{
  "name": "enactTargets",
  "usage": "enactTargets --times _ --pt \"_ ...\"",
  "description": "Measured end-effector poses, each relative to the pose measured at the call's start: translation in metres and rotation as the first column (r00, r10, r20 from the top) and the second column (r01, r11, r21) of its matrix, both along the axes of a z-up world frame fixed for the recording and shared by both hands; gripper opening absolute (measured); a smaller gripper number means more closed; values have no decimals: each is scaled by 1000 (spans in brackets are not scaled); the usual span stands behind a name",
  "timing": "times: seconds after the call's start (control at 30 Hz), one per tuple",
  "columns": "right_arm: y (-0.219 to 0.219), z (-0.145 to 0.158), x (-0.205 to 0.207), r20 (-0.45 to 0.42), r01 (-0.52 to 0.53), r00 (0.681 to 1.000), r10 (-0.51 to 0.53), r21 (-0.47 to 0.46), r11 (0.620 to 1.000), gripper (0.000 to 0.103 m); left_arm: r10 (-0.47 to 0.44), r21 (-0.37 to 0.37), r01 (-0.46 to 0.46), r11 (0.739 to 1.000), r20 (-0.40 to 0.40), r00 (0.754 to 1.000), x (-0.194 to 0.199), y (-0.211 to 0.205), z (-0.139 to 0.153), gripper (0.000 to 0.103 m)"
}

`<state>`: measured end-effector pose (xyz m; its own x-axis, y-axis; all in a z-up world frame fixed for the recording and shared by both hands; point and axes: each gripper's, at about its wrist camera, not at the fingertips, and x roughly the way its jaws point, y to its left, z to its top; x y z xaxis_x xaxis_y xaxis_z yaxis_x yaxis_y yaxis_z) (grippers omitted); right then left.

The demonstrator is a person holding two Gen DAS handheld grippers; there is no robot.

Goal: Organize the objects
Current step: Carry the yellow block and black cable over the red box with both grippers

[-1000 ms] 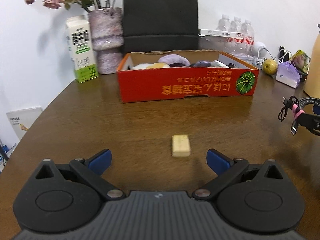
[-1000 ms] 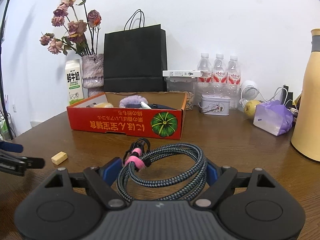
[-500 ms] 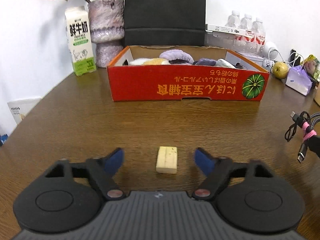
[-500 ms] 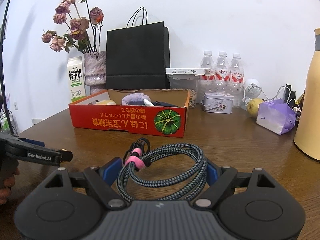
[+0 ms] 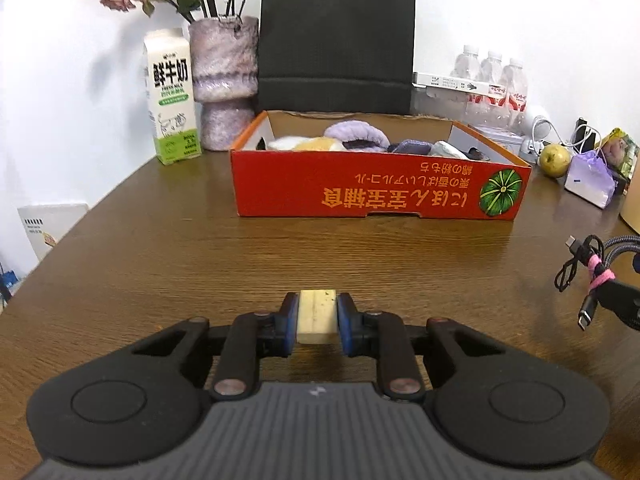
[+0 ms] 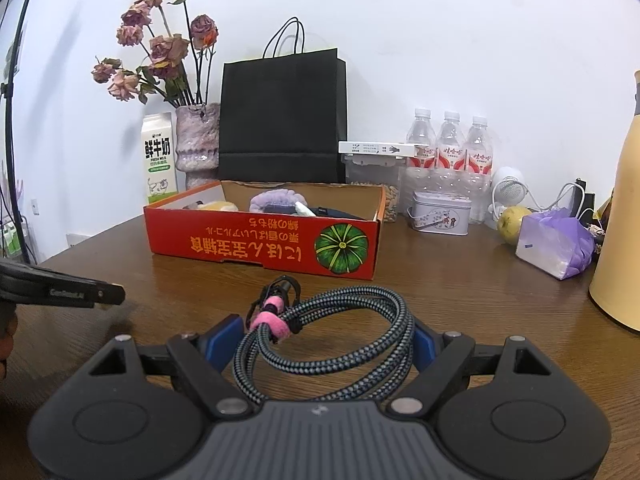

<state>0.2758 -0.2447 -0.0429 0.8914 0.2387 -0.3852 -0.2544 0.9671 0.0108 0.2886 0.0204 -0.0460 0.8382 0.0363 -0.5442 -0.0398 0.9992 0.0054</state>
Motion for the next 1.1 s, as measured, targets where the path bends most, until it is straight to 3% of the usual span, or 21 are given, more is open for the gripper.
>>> enactTargets --times 0.67,1.1 --pt "5 15 -14 80 -19 997 14 60 998 83 -11 -8 11 1000 82 997 -37 -13 14 21" --pt "26 37 -7 83 -53 995 46 78 996 83 -50 -20 53 998 150 987 -33 -23 47 21"
